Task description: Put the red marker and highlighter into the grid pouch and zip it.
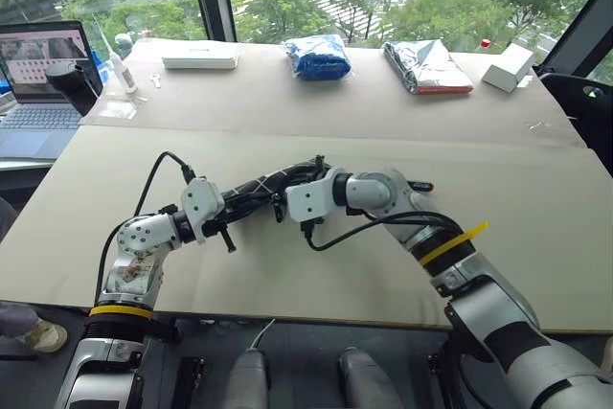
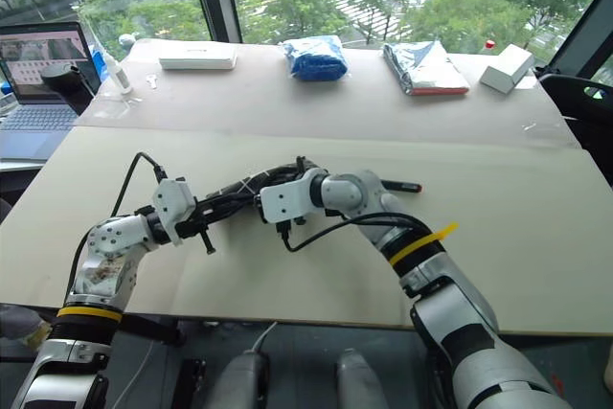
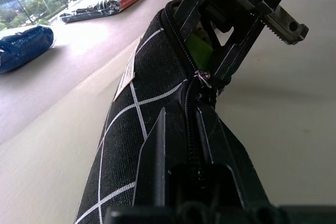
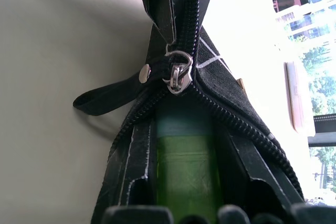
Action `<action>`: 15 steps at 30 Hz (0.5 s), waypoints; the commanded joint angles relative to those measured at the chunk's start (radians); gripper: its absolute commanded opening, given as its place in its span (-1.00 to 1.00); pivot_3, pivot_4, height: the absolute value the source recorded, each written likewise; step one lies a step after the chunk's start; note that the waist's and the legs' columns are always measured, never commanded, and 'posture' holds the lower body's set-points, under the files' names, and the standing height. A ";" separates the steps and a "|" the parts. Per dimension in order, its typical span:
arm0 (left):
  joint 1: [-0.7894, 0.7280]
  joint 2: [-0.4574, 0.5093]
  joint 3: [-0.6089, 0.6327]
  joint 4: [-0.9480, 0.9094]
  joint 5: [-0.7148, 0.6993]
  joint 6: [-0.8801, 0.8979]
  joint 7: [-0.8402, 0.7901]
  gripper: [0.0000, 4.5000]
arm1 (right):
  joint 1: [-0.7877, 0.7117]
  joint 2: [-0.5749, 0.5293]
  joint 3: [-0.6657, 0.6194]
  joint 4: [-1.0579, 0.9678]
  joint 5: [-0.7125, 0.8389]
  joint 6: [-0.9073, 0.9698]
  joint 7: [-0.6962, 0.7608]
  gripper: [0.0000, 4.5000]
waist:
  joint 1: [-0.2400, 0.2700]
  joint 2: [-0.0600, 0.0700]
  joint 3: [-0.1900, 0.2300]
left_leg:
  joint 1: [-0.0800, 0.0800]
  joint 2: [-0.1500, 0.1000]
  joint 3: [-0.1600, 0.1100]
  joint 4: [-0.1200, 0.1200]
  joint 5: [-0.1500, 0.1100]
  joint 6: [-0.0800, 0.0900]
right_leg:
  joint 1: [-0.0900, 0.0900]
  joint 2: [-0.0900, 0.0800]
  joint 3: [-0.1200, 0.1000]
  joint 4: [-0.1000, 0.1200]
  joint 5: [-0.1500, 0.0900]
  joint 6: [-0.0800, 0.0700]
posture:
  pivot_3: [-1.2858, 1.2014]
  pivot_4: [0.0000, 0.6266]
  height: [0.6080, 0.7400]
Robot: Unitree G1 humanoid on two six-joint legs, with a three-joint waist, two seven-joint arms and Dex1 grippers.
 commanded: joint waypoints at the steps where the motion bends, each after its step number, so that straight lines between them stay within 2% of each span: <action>1: -0.020 -0.004 0.013 -0.053 -0.025 0.008 0.008 -1.00 | -0.029 -0.007 -0.053 -0.024 0.061 -0.005 0.001 0.33 | 0.000 0.000 0.000 | 0.000 0.000 0.000 0.000 0.000 0.000 | 0.000 0.000 0.000 0.000 0.000 0.000 | 0.03 -0.52 1.00; 4: -0.018 -0.004 0.014 -0.061 -0.024 0.017 0.012 -1.00 | -0.053 -0.034 -0.090 0.008 0.082 -0.003 -0.004 0.80 | 0.000 0.000 0.000 | 0.000 0.000 0.000 0.000 0.000 0.000 | 0.000 0.000 0.000 0.000 0.000 0.000 | 0.03 -0.52 1.00; 7: -0.016 -0.003 0.013 -0.067 -0.024 0.024 0.019 -1.00 | -0.072 -0.080 -0.151 0.031 0.158 -0.031 0.024 0.80 | 0.001 0.000 0.000 | 0.000 0.000 0.000 0.000 0.000 0.000 | 0.000 0.000 0.000 0.000 0.000 0.000 | 0.03 -0.52 1.00; 9: -0.014 -0.001 0.014 -0.072 -0.026 0.027 0.027 -1.00 | -0.049 -0.119 -0.234 -0.007 0.332 0.008 0.144 0.80 | 0.001 0.000 0.000 | 0.000 0.000 0.000 0.000 0.000 0.000 | 0.000 0.000 0.000 0.000 0.000 0.000 | 0.03 -0.52 1.00; 10: -0.013 -0.001 0.014 -0.074 -0.026 0.028 0.029 -1.00 | -0.031 -0.135 -0.273 -0.038 0.425 0.050 0.213 0.80 | 0.002 0.000 0.000 | 0.000 0.000 0.000 0.000 0.000 0.000 | 0.001 0.000 0.000 0.000 0.000 0.000 | 0.03 -0.52 1.00; 12: -0.010 0.000 0.017 -0.077 -0.028 0.030 0.032 -1.00 | 0.003 -0.183 -0.367 -0.093 0.623 0.257 0.349 0.80 | 0.003 0.000 0.000 | 0.000 0.000 0.000 0.000 0.000 0.000 | 0.001 0.000 0.000 -0.001 0.000 0.000 | 0.03 -0.52 1.00; 15: -0.008 0.001 0.020 -0.078 -0.029 0.030 0.035 -1.00 | 0.041 -0.281 -0.424 -0.096 0.734 0.451 0.483 0.80 | 0.003 0.000 0.000 | 0.000 0.000 0.000 0.000 0.000 0.000 | 0.002 0.000 0.000 -0.001 0.000 0.000 | 0.03 -0.52 1.00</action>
